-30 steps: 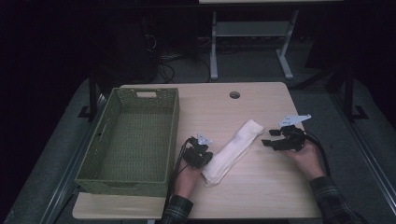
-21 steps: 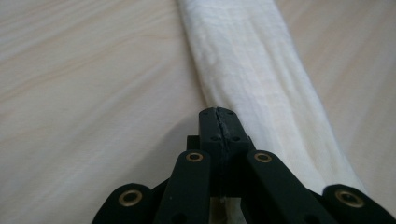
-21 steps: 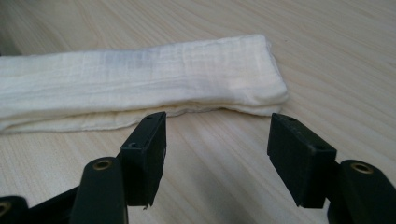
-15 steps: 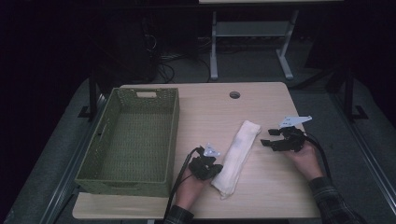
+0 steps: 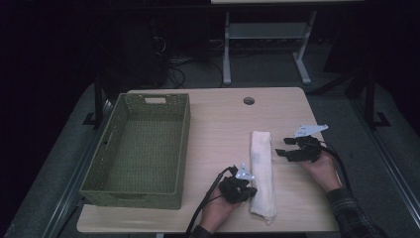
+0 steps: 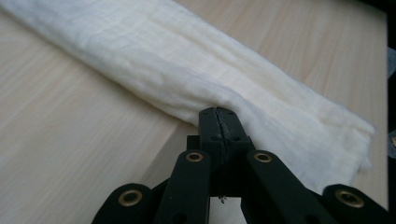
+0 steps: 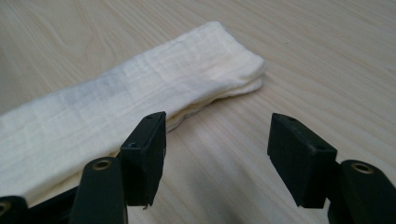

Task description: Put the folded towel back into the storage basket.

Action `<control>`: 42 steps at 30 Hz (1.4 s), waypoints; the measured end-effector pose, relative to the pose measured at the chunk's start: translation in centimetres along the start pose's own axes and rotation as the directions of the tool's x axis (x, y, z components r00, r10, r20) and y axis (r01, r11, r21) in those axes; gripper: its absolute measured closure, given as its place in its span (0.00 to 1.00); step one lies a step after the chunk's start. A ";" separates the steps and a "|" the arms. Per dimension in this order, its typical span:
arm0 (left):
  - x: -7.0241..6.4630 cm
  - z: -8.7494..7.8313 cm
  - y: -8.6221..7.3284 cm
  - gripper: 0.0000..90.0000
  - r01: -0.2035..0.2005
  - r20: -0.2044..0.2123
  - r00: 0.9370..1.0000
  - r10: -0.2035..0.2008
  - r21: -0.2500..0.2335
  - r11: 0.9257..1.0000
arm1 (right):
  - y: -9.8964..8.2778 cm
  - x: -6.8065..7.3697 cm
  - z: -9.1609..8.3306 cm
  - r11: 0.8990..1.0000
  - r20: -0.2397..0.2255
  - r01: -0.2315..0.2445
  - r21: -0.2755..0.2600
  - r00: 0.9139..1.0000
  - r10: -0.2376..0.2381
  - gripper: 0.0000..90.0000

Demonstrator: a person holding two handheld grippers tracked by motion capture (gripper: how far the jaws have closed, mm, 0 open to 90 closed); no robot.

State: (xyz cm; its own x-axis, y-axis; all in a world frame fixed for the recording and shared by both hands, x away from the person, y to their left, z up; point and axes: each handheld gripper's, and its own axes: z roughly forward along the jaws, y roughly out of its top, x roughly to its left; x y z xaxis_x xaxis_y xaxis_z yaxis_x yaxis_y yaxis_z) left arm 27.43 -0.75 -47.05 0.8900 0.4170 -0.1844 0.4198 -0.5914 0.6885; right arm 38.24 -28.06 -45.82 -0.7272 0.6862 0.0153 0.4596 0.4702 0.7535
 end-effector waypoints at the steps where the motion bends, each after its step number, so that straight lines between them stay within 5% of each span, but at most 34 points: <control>1: -0.3 0.3 0.1 0.99 0.001 0.003 1.000 -0.001 -0.006 1.000 | 0.0 0.0 0.0 1.000 0.000 0.000 0.000 1.000 0.000 0.41; 6: -0.3 -0.2 1.0 0.95 -0.043 -0.008 0.999 0.043 0.004 0.999 | 0.0 0.1 0.0 1.000 0.001 0.006 -0.004 1.000 -0.006 0.41; 11: 0.4 -1.0 2.4 0.77 -0.112 0.032 0.993 0.111 0.023 0.993 | -0.1 0.1 0.0 1.000 0.004 0.004 -0.002 1.000 -0.004 0.41; 16: 0.8 -0.9 4.1 0.49 -0.215 0.076 0.975 0.211 0.048 0.976 | -0.2 0.2 0.0 1.000 0.014 0.010 0.002 1.000 -0.010 0.41; 20: 1.8 0.0 4.7 0.39 -0.256 0.118 0.961 0.249 0.053 0.965 | -0.3 0.3 0.0 1.000 0.019 0.005 0.003 1.000 -0.006 0.41; 23: 2.0 0.8 4.9 0.33 -0.300 0.152 0.946 0.287 0.072 0.951 | -0.3 0.3 -0.1 1.000 0.027 -0.002 0.002 1.000 0.002 0.41; 24: 1.9 1.1 5.0 0.30 -0.324 0.148 0.939 0.310 0.079 0.943 | -0.3 0.3 -0.1 1.000 0.029 -0.004 0.002 1.000 0.004 0.41; 26: 2.0 1.5 5.0 0.27 -0.339 0.147 0.934 0.326 0.069 0.938 | -0.3 0.3 -0.1 1.000 0.032 -0.008 0.001 0.999 0.008 0.41; 31: 1.9 3.0 5.4 0.22 -0.346 0.159 0.930 0.331 0.078 0.935 | -0.4 0.2 0.1 1.000 0.030 -0.012 0.002 0.999 0.012 0.42; 36: 1.2 4.1 5.3 0.18 -0.382 0.150 0.919 0.365 0.111 0.918 | -0.6 0.2 -0.1 1.000 0.037 0.000 0.004 0.999 0.000 0.41; 42: 1.2 4.0 5.0 0.20 -0.380 0.139 0.920 0.366 0.099 0.920 | -0.7 0.2 -0.3 1.000 0.031 -0.001 -0.001 1.000 0.001 0.41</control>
State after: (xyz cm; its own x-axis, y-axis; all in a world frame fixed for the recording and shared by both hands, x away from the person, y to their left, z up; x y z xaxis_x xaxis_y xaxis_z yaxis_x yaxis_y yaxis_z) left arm 31.31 -6.00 -46.64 0.9973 0.0716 -0.0157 0.0653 -0.7704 0.6342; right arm 37.64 -28.45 -46.09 -0.7104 0.7038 -0.0043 0.4601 0.4691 0.7539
